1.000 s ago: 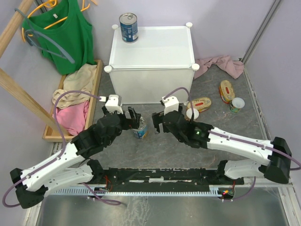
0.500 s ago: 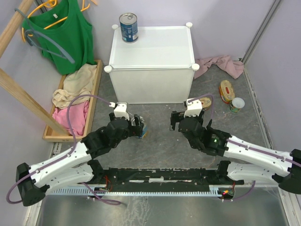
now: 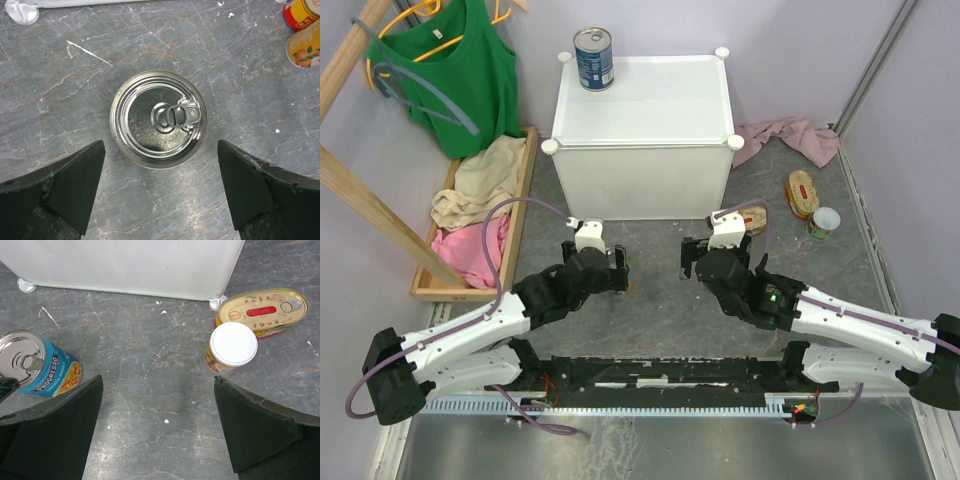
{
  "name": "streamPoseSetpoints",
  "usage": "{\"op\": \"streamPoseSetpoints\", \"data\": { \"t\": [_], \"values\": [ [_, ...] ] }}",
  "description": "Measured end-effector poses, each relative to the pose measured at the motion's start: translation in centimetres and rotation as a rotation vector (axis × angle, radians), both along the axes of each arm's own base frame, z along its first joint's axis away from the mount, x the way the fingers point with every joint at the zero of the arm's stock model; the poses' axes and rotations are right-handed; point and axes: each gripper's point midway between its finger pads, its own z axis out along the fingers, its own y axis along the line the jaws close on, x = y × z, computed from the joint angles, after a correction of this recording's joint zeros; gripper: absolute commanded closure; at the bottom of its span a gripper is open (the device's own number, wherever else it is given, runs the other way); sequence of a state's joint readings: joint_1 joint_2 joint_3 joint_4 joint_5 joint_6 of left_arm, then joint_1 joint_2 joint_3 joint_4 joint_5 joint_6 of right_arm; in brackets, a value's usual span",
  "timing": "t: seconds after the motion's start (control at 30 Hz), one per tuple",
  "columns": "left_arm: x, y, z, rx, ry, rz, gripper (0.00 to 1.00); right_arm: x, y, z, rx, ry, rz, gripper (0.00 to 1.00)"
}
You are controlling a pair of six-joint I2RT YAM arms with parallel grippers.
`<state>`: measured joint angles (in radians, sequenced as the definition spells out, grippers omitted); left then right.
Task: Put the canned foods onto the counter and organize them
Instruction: Pick up the canned food from the center of the board.
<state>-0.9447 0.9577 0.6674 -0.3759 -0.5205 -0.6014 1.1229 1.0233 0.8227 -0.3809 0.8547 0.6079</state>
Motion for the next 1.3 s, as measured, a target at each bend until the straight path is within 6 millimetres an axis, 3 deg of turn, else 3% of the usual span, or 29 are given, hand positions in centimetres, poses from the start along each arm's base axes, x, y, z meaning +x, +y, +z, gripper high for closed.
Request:
{"op": "streamPoseSetpoints", "data": {
  "t": [0.27,1.3],
  "values": [
    [0.3,-1.0,-0.7,0.0,0.016,-0.017,0.01,0.0,0.3,-0.4,-0.013,0.009,0.008,0.0],
    [1.2,-1.5,-2.2,0.053,0.034,0.002,0.01,0.1,0.6,-0.8,-0.023,0.013,0.017,0.0]
  ]
}}
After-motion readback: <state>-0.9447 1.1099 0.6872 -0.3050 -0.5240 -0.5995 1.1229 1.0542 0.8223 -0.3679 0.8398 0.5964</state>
